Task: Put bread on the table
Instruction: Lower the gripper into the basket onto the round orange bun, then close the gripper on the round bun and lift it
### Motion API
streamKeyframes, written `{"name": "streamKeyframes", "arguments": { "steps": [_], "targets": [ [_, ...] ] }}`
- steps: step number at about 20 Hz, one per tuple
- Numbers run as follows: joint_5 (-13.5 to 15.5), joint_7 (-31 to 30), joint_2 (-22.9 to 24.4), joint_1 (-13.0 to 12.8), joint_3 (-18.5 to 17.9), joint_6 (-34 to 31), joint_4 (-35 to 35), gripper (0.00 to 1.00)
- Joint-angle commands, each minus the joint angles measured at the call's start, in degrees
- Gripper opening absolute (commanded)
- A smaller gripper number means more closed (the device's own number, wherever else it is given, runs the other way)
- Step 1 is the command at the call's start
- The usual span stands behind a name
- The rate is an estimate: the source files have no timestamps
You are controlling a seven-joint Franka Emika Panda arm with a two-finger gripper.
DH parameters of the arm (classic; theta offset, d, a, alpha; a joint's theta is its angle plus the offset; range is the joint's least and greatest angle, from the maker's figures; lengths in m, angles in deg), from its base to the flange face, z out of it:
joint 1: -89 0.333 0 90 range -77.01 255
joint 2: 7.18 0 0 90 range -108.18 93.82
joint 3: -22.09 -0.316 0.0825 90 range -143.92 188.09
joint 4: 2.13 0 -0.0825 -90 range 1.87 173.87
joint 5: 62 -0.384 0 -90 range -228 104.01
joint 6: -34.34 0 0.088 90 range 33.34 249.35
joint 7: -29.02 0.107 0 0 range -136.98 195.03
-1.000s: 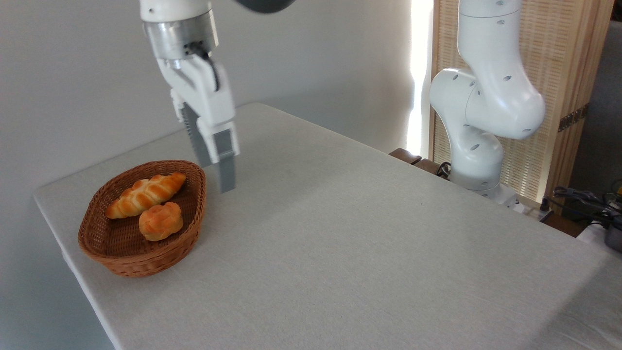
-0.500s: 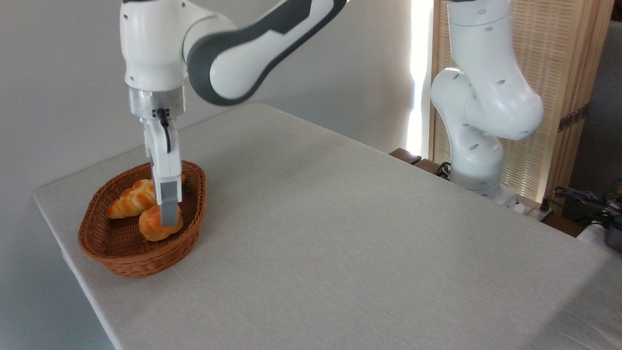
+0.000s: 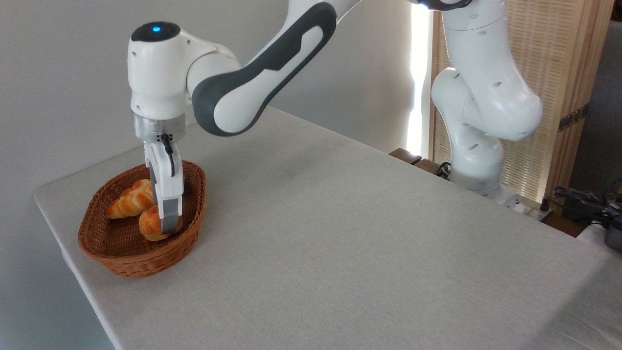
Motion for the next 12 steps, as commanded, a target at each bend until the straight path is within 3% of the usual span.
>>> {"name": "streamKeyframes", "arguments": {
  "steps": [1, 2, 4, 12],
  "targets": [
    [2.3, 0.4, -0.5, -0.3, -0.2, 1.5, 0.2, 0.36],
    [2.3, 0.4, -0.5, -0.3, -0.2, 1.5, 0.2, 0.25],
    [2.3, 0.5, -0.5, -0.3, -0.2, 1.3, 0.2, 0.22],
    [1.8, 1.1, -0.6, -0.2, -0.3, 1.2, 0.4, 0.21]
  ]
}}
